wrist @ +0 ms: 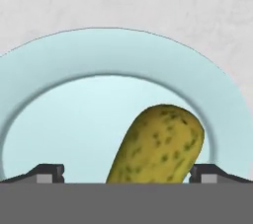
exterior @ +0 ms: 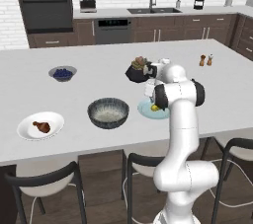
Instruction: Pick the chicken drumstick and cucumber from their plates and place them in the bowl. Then put the bowl in the fridge.
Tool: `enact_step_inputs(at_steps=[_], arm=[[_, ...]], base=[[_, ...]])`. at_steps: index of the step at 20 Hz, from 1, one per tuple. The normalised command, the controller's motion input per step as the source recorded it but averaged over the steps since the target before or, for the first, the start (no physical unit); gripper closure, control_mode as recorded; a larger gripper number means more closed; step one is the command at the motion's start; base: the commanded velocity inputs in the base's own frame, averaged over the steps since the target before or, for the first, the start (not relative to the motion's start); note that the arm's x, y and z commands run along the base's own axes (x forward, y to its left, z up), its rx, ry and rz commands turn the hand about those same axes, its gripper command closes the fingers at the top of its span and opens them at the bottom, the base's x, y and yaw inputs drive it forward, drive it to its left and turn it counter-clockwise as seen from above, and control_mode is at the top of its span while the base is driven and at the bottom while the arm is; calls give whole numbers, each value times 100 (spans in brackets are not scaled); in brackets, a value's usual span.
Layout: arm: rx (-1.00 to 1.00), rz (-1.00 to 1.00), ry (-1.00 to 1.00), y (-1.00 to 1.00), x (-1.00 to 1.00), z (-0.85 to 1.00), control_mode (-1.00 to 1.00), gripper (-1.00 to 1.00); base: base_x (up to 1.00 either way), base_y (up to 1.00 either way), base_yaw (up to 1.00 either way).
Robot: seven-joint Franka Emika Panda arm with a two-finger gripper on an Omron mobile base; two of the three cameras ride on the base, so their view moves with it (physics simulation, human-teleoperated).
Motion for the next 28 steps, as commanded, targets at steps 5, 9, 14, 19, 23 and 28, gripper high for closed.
enact_step_inputs(at_steps=[5,9,14,19,23,28], arm=[[0,-1,0,0,-40,-27,-100,-100],[0,-2,0,1,-59,-24,-100,-100],[0,-3,0,16,-30,-34,-100,100],[0,-2,0,11,-3,-1,-100,100],[0,0,-15,16,-41,33,-100,100],[0,5,-13,41,-51,96,-100,100]], base=[[0,0,0],[0,0,0],[0,0,0],[0,0,0],[0,0,0],[0,0,0]])
